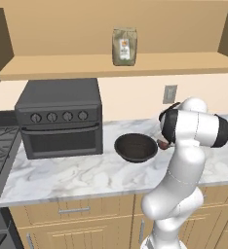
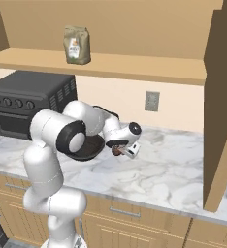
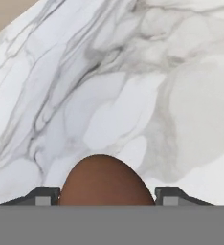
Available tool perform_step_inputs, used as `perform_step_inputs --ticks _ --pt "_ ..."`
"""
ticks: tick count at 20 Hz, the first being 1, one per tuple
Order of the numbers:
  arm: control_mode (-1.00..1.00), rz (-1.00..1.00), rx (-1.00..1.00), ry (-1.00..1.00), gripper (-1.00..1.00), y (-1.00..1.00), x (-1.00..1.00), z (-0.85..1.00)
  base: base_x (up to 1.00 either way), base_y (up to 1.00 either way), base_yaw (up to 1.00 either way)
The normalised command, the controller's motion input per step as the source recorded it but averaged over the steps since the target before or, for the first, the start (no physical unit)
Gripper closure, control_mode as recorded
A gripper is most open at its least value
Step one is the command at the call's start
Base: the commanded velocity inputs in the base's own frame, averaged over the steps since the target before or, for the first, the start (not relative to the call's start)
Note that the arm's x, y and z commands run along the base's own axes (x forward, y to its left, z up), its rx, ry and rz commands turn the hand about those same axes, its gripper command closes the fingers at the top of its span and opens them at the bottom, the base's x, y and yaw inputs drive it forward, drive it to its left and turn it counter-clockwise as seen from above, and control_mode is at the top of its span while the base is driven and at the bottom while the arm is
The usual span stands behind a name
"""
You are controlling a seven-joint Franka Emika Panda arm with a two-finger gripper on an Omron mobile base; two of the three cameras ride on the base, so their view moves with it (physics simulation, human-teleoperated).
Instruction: Pick the egg and butter from the fridge and place them by the bowl for mixing.
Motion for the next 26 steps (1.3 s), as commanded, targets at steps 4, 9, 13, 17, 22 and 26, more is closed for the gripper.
perform_step_inputs --ticks 4,9,13,17,22,26 --pt "-1.0 0.0 0.01 0.03 -1.0 0.01 0.18 -0.29 0.0 0.0 0.0" --pt "-1.0 0.0 0.02 0.05 -1.0 0.0 0.09 -0.17 0.0 0.0 0.0" --pt "-1.0 0.0 0.0 0.07 -1.0 0.03 -0.05 0.04 0.0 0.0 0.0" --pt "-1.0 0.0 0.01 0.07 -1.0 0.12 -0.03 0.07 0.0 0.0 0.0" --pt "-1.0 0.0 0.0 0.0 -1.0 0.04 -0.23 0.27 0.0 0.0 0.0" --pt "-1.0 -0.02 0.0 -0.01 -1.0 0.04 -0.45 0.43 0.0 0.0 0.0"
